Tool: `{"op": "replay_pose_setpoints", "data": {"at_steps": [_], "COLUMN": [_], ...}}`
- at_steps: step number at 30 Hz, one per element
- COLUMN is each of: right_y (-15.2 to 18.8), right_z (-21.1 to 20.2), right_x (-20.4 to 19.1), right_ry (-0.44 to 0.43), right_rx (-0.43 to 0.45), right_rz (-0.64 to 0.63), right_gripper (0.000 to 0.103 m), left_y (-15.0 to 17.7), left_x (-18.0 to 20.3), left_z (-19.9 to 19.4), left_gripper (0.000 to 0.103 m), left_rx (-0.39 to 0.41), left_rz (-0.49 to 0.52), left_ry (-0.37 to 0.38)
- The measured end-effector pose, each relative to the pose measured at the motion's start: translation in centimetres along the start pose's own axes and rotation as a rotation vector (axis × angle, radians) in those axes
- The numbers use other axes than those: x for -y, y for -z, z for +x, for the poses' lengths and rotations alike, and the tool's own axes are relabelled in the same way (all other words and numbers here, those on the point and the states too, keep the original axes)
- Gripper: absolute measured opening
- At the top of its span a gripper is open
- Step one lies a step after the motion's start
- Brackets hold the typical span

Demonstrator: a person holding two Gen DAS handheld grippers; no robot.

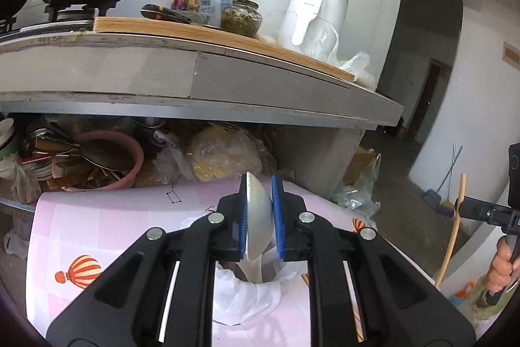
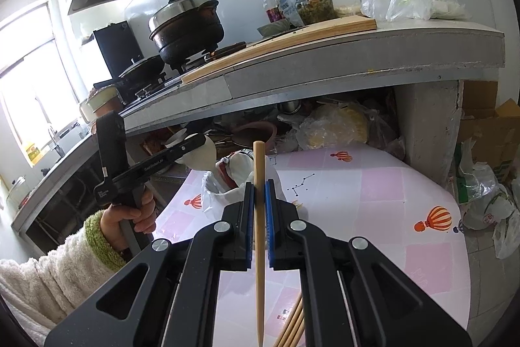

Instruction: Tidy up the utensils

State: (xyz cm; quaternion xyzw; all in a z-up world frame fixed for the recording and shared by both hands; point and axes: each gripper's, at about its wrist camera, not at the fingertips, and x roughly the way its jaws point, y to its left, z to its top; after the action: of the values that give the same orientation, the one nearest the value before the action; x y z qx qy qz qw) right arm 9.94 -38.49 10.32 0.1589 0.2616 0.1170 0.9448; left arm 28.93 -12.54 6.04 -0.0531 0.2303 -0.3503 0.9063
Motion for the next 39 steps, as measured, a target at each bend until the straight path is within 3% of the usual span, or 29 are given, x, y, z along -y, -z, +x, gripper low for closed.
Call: {"op": "replay_pose_setpoints", "data": {"at_steps": [15,21,29,33,39], "right_y": [0.0,0.1,0.1,0.1,-0.2], "right_z": [-0.1,0.1,0.2,0.2,0.1], "right_x": [-0.2,-0.3,-0.2,-0.4,-0.9], "right_ry": [0.001,0.001,0.006,0.010,0.012], "right_rx": [-0.004,-0.010,-0.014,-0.016,-0.014], "right_rz": [-0.007,-0.005,-0.003,-0.008,-0.021], "right_gripper": [0.007,0.007,0.007,0.007,0.007], "left_y": [0.3,2.2,3.9,4.1,4.1], "left_x": [-0.8,-2.4,-1.9,-1.8,-2.3], "left_z": [-0.7,0.0,0.6,0.3,-1.1], "left_gripper": [0.010,0.010,0.011,0.030,0.034], "left_rx": [0.151,0.115,0.029,0.018,0.050], "left_rz": [-0.161,-0.247,-0.218,-0.207,-0.221], "left_ry": [0.119,0.121,0.110,0.086,0.041]}}
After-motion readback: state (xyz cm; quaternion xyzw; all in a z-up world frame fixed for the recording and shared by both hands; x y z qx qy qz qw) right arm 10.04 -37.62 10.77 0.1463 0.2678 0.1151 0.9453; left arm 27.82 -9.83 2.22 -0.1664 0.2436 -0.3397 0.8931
